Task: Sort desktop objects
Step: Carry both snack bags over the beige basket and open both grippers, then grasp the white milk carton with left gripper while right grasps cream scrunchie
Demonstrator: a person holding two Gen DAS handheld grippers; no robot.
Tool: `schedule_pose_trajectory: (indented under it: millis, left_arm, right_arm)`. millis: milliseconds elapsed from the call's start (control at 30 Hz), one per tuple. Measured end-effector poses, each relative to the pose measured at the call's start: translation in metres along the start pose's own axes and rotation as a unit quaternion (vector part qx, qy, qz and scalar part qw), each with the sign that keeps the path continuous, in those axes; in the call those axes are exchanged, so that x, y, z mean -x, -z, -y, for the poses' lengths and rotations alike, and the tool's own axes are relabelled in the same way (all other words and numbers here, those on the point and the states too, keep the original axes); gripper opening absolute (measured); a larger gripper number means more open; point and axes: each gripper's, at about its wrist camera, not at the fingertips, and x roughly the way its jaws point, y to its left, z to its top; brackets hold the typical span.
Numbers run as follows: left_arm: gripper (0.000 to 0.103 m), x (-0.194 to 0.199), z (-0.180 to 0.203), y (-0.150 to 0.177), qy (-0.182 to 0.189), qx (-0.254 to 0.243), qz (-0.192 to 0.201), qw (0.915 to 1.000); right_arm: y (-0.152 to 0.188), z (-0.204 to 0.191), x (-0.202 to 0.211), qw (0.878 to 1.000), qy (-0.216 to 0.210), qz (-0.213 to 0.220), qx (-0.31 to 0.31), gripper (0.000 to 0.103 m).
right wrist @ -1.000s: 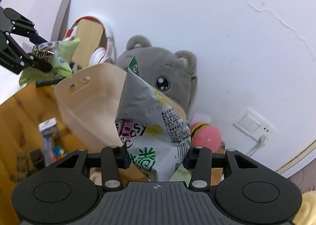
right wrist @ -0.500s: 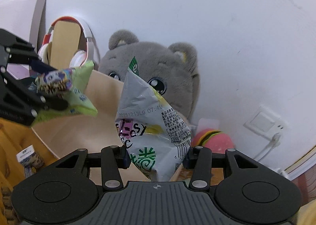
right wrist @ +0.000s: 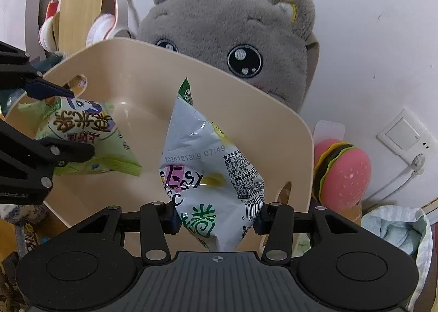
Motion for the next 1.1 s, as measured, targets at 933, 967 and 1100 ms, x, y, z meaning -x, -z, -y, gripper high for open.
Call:
schedule_pose_trajectory:
  millis: [933,967,1100]
  left_arm:
    - [0.080,0.090,-0.026,0.043,0.020,-0.014,0.037,0.9990]
    - [0.080,0.090,-0.025,0.047,0.022,-0.018,0.033,0.9990]
    - [0.080,0.087,-0.025,0.063,0.029,-0.023,0.017,0.9992]
  right_arm:
    - [0.054,0.009,0.100,0.998,0.003,0.060,-0.022,0.103]
    - [0.060,0.008,0.100,0.998,0.002,0.055,-0.022,0.103]
    - [0.081,0.006,0.096,0.999,-0.003,0.034,-0.028,0.103]
